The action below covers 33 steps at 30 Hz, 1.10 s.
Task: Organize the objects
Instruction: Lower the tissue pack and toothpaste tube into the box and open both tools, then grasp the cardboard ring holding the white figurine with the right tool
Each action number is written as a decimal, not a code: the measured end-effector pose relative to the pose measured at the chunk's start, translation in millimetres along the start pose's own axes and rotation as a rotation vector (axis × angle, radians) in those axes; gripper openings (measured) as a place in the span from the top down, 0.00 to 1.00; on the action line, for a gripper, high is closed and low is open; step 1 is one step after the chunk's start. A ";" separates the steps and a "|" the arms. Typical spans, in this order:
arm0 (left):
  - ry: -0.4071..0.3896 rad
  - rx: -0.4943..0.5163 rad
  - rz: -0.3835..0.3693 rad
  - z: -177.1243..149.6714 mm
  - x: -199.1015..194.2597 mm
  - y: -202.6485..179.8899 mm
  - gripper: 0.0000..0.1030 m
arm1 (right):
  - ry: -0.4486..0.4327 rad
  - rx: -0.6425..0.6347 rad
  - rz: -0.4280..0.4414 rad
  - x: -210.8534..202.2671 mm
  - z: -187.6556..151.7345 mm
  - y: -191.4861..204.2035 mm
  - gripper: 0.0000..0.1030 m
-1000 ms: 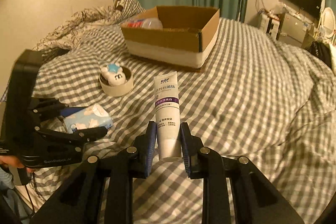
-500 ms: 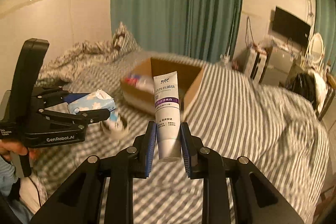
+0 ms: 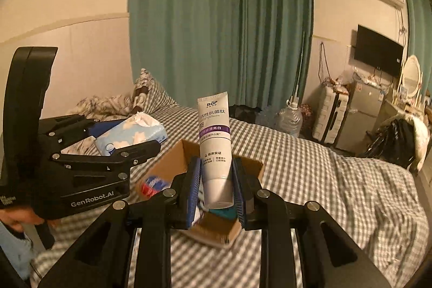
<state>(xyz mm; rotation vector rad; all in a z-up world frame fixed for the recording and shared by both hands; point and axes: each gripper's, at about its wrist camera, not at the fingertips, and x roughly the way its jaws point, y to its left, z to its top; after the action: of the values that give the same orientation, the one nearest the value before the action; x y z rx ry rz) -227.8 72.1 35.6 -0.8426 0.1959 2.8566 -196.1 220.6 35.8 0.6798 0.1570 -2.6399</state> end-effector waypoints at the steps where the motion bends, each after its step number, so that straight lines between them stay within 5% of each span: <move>1: 0.019 -0.009 -0.002 -1.1 16.9 4.3 0.48 | 0.015 0.014 -0.002 16.5 0.3 -3.3 0.78; 11: 0.197 -0.065 -0.025 -43.7 132.2 31.3 0.48 | 0.158 0.039 -0.012 126.0 -52.8 -13.5 0.78; 14: 0.212 -0.046 -0.020 -48.4 140.8 29.6 0.42 | 0.166 0.058 -0.020 134.8 -63.3 -18.0 0.77; 15: 0.213 -0.041 -0.013 -49.3 140.3 29.1 0.31 | 0.165 0.061 -0.027 133.8 -65.1 -19.9 0.71; 16: 0.211 -0.039 0.004 -49.6 137.7 28.1 0.16 | 0.157 0.059 -0.044 129.5 -66.1 -21.0 0.55; 18: 0.195 -0.039 0.026 -50.5 128.9 27.1 0.10 | 0.129 0.061 -0.071 116.8 -64.7 -23.7 0.37; 33: 0.068 -0.007 0.040 -61.0 -58.5 38.4 0.00 | -0.048 0.055 -0.178 -77.3 -25.7 1.6 0.05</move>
<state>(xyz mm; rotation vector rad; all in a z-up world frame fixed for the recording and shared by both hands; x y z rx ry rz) -154.3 17.7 19.9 -0.9488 0.2135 2.8687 -122.5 252.2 50.8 0.6472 0.1376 -2.8372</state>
